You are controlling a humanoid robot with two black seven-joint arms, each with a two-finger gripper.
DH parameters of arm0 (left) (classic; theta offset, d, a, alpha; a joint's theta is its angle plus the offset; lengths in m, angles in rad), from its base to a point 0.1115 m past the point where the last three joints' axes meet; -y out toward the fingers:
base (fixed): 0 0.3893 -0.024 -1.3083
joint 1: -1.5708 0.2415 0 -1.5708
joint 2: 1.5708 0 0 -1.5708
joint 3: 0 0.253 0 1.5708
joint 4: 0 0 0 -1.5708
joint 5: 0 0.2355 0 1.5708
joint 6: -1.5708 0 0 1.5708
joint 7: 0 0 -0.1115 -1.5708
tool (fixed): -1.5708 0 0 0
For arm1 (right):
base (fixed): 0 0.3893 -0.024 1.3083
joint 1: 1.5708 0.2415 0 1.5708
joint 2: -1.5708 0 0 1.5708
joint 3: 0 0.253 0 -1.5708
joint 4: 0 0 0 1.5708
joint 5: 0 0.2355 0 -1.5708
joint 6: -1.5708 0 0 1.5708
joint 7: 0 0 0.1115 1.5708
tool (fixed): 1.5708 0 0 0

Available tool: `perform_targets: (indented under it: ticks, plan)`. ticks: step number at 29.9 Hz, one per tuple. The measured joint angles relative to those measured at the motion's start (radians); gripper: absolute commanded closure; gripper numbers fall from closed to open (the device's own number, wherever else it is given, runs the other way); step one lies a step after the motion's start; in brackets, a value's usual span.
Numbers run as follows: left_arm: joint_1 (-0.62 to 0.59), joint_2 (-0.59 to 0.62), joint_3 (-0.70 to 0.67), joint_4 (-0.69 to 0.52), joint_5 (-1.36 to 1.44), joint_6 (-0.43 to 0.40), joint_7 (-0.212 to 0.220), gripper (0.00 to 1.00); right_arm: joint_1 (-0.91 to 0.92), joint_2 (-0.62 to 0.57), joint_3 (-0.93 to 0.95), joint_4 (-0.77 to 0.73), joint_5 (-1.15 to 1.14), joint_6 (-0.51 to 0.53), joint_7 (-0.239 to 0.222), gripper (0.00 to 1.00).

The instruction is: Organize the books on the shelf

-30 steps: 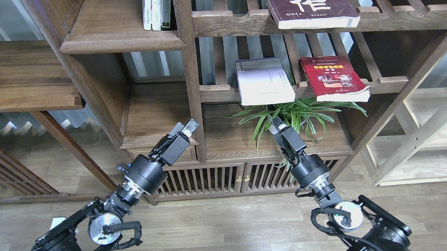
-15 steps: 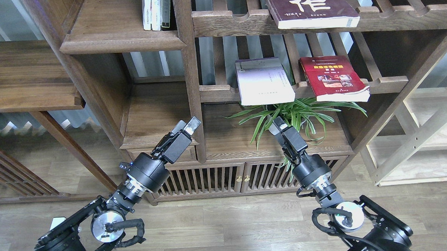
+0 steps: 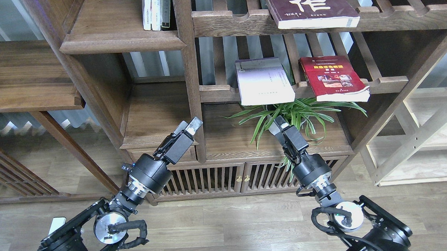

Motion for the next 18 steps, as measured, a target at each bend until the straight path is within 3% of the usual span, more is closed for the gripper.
perform_targets:
  ticks: [18]
  plan:
    - [-0.006, 0.012, -0.008, -0.002, 0.0, 0.0, 0.001, 0.01, -0.007, 0.037, 0.014, 0.0, 0.001, 0.0, 0.0, 0.0]
